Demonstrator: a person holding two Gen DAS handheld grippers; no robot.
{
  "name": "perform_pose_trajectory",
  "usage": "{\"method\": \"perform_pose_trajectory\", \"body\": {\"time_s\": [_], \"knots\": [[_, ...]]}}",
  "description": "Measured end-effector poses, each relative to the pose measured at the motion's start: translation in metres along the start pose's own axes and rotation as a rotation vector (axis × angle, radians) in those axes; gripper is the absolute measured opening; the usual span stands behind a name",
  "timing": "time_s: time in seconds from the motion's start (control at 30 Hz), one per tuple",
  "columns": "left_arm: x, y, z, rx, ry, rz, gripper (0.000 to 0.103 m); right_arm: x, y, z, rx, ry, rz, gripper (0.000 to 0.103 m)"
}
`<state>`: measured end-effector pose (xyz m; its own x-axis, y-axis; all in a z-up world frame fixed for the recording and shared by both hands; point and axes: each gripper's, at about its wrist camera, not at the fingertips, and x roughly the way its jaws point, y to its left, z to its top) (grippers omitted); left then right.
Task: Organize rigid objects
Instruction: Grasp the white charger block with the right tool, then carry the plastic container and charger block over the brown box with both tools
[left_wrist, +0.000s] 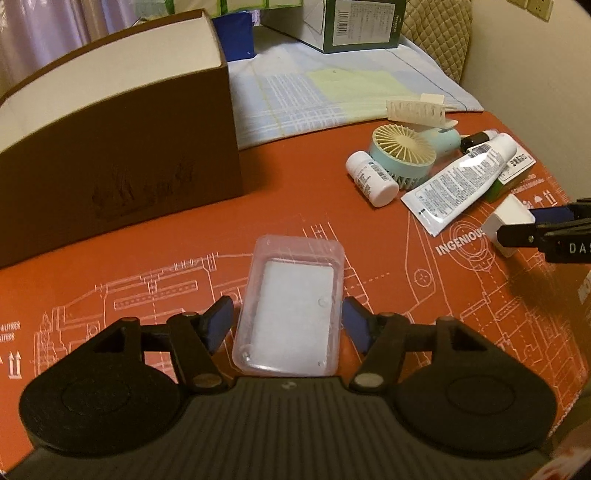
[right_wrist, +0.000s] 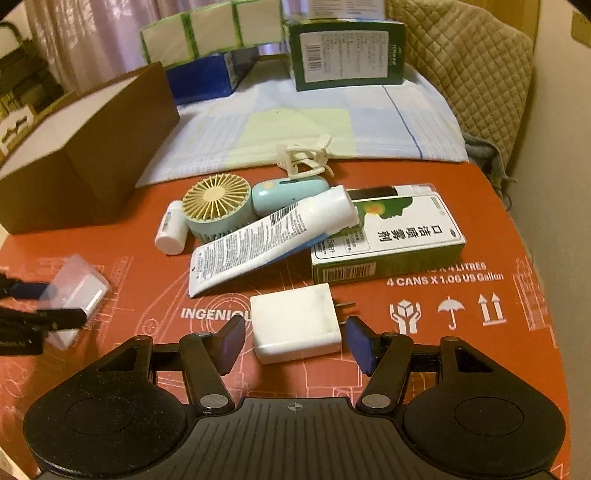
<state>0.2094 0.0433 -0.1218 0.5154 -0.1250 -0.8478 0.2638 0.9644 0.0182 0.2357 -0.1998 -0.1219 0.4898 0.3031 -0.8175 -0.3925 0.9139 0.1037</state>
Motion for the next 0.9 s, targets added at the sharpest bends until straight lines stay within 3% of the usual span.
{"method": "perform_pose_trajectory", "body": {"time_s": [0.1, 0.17, 0.2, 0.9], "knots": [[0.003, -0.001, 0.004, 0.012, 0.001, 0.004, 0.06, 0.004, 0.005, -0.001, -0.043, 0.005, -0.025, 0.049], [0.005, -0.002, 0.006, 0.021, 0.006, 0.005, 0.059, 0.004, 0.008, -0.004, -0.078, -0.007, -0.031, 0.048], [0.006, -0.003, 0.006, 0.028, 0.006, 0.003, 0.052, 0.004, 0.009, -0.006, -0.088, -0.011, -0.033, 0.048], [-0.005, 0.002, 0.003, 0.018, 0.01, -0.008, 0.052, -0.021, 0.029, -0.01, -0.109, -0.007, 0.059, 0.048]]}}
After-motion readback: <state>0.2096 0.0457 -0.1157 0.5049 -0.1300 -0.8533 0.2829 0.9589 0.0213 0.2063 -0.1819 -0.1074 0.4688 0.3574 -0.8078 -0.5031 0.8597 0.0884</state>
